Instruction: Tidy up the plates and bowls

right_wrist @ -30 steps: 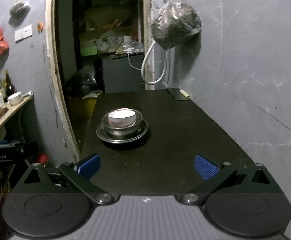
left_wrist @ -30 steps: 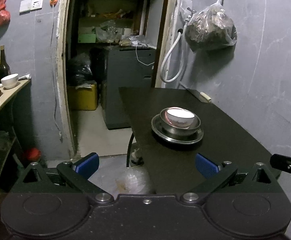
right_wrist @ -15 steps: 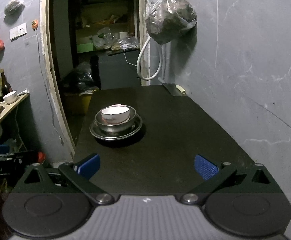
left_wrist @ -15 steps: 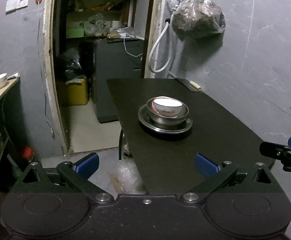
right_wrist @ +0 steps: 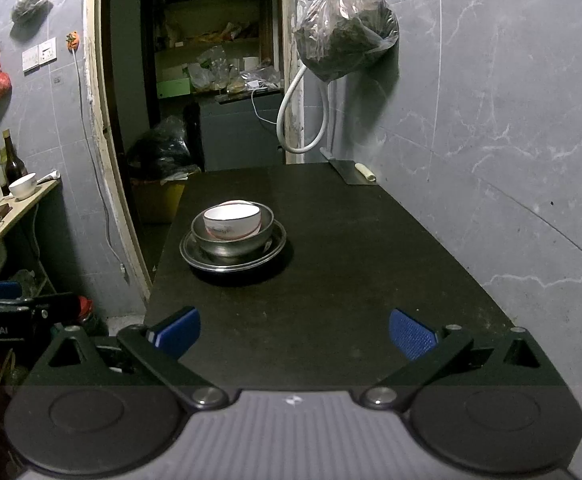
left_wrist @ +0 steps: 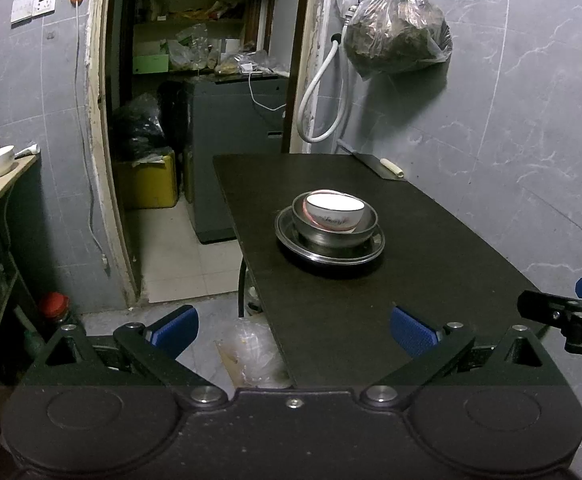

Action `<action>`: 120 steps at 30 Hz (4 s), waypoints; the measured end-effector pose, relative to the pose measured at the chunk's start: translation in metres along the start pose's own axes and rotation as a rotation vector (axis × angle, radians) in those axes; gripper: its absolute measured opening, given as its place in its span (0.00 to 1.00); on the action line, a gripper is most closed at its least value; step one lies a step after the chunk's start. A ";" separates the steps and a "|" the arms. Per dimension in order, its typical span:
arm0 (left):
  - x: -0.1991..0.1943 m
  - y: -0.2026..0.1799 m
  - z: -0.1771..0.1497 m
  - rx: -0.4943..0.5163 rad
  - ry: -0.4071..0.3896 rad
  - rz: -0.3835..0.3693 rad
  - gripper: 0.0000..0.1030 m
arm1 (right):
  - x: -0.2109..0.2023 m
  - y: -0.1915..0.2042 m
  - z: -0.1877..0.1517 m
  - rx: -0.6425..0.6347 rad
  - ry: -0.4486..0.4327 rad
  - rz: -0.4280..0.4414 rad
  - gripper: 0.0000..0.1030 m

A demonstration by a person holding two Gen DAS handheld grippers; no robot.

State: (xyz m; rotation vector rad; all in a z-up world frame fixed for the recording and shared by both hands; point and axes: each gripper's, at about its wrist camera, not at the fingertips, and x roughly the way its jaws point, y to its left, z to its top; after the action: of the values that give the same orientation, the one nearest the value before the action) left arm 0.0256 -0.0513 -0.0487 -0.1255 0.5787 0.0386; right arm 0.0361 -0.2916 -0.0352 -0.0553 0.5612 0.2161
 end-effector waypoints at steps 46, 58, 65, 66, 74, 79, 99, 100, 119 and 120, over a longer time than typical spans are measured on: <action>-0.003 0.002 -0.002 0.001 0.002 0.001 0.99 | -0.002 0.001 -0.005 -0.004 0.006 0.011 1.00; -0.004 0.002 -0.002 0.000 0.003 0.001 0.99 | -0.001 0.000 -0.005 -0.004 0.009 0.011 1.00; -0.004 0.002 -0.002 0.001 0.003 0.001 0.99 | -0.001 0.000 -0.005 -0.004 0.008 0.011 1.00; -0.004 0.002 -0.002 0.002 0.003 0.001 0.99 | -0.001 0.000 -0.005 -0.004 0.008 0.011 1.00; -0.004 0.002 -0.001 0.002 0.004 0.000 0.99 | -0.001 0.000 -0.005 -0.004 0.008 0.011 1.00; -0.004 0.002 -0.001 0.001 0.004 0.000 0.99 | 0.000 0.001 -0.005 -0.003 0.010 0.010 1.00; -0.004 0.003 0.000 0.000 0.005 -0.001 0.99 | 0.000 0.002 -0.005 -0.003 0.012 0.009 1.00; -0.004 0.003 0.000 0.000 0.003 -0.002 0.99 | 0.000 0.002 -0.005 -0.003 0.012 0.009 1.00; -0.009 0.002 -0.002 0.022 0.010 0.031 0.99 | 0.004 0.005 -0.005 -0.005 0.019 0.007 1.00; -0.009 0.002 -0.001 0.022 0.010 0.029 0.99 | 0.005 0.006 -0.005 -0.005 0.020 0.007 1.00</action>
State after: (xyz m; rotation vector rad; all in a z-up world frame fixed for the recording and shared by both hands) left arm 0.0176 -0.0491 -0.0454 -0.0958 0.5909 0.0600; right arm 0.0361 -0.2857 -0.0419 -0.0606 0.5806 0.2240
